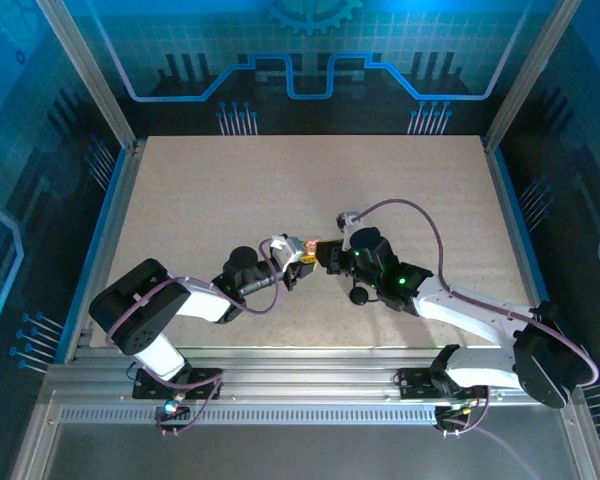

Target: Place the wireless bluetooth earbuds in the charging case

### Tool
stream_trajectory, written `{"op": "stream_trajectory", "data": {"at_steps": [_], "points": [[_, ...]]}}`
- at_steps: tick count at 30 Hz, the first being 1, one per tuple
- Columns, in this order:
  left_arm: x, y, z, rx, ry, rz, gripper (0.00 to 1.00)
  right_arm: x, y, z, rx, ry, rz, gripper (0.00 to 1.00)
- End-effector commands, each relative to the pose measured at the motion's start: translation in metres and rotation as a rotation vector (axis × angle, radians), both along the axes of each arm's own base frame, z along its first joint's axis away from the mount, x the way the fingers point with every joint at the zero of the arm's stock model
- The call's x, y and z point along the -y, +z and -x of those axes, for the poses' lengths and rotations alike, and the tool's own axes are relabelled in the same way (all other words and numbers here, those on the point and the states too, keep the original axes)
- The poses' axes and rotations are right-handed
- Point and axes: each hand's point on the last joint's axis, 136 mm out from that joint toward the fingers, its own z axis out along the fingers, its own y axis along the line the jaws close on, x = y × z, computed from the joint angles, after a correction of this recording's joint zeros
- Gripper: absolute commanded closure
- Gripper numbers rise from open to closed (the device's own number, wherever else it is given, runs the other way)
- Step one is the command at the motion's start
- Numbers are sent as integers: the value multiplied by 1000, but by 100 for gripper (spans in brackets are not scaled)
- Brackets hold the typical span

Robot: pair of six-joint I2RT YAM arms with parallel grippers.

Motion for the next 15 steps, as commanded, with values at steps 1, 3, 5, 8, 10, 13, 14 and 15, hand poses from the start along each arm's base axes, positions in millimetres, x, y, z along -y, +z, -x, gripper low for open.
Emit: {"op": "stream_trajectory", "data": {"at_steps": [1,3,5,8,10,13,14,15], "points": [[4,15,0,39,-5,42,90,0,27,-1,82,-17,-52,77],[4,16,0,40,-3,47,90,0,32,-1,93,-16,-59,77],[3,18,-1,39,2,55,90,0,33,-2,96,-17,-64,77],[4,22,-1,35,1,76,89,-3,34,-3,98,-15,-74,77],[4,24,-1,32,-2,88,89,-4,33,-4,98,-15,-76,77],[4,27,-1,34,-2,103,89,-5,31,-5,96,-16,-78,77],[4,27,-1,35,-2,104,89,-5,32,-5,96,-15,-79,77],[4,29,0,36,-5,106,90,-6,33,-5,97,-14,-81,77]]}}
